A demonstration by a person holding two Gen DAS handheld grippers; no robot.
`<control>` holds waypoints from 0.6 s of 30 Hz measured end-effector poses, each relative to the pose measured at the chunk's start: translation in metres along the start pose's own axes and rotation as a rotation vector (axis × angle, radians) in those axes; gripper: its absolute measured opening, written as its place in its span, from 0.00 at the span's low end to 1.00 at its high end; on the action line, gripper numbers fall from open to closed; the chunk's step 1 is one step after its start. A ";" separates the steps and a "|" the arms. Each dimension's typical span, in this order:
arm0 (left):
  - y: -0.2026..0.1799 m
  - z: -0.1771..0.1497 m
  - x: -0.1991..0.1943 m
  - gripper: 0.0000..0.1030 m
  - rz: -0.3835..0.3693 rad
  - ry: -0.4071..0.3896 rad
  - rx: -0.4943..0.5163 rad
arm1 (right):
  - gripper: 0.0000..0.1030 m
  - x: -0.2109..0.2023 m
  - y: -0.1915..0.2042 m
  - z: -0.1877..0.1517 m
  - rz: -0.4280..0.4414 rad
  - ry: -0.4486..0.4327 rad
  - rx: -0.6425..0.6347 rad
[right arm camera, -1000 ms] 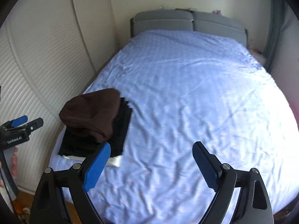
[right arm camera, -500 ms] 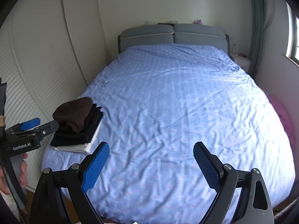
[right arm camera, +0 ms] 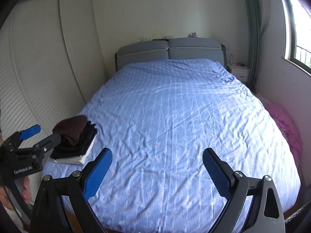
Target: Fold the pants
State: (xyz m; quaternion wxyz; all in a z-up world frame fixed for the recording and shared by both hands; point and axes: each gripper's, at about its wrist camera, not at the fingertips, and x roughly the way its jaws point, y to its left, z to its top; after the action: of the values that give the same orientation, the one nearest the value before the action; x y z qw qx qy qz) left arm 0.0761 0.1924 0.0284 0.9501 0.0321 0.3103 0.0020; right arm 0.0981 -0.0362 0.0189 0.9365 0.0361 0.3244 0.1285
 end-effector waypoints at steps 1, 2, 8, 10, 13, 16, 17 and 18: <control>-0.002 0.001 -0.001 1.00 -0.004 -0.002 0.001 | 0.92 -0.002 -0.002 -0.001 -0.002 -0.006 0.002; -0.004 0.003 -0.002 1.00 -0.006 -0.005 -0.003 | 0.92 -0.004 -0.004 -0.001 -0.002 -0.008 0.004; -0.012 0.008 -0.005 1.00 -0.027 -0.016 -0.014 | 0.92 -0.012 -0.012 -0.001 -0.016 -0.021 0.011; -0.014 0.010 -0.006 1.00 -0.032 -0.024 -0.011 | 0.92 -0.014 -0.013 -0.001 -0.016 -0.030 0.016; -0.017 0.012 -0.008 1.00 -0.034 -0.033 -0.011 | 0.92 -0.018 -0.013 -0.001 -0.015 -0.038 0.017; -0.019 0.013 -0.012 1.00 -0.048 -0.038 -0.013 | 0.92 -0.020 -0.014 0.001 -0.009 -0.044 0.014; -0.019 0.013 -0.013 1.00 -0.046 -0.040 -0.014 | 0.92 -0.020 -0.014 0.001 -0.012 -0.046 0.012; -0.020 0.013 -0.014 1.00 -0.041 -0.041 -0.015 | 0.92 -0.021 -0.014 0.002 -0.013 -0.048 0.011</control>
State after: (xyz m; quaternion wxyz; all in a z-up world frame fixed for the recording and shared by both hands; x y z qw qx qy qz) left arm 0.0718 0.1718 0.0457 0.9563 0.0184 0.2915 -0.0157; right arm 0.0865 -0.0552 0.0304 0.9446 0.0420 0.3028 0.1199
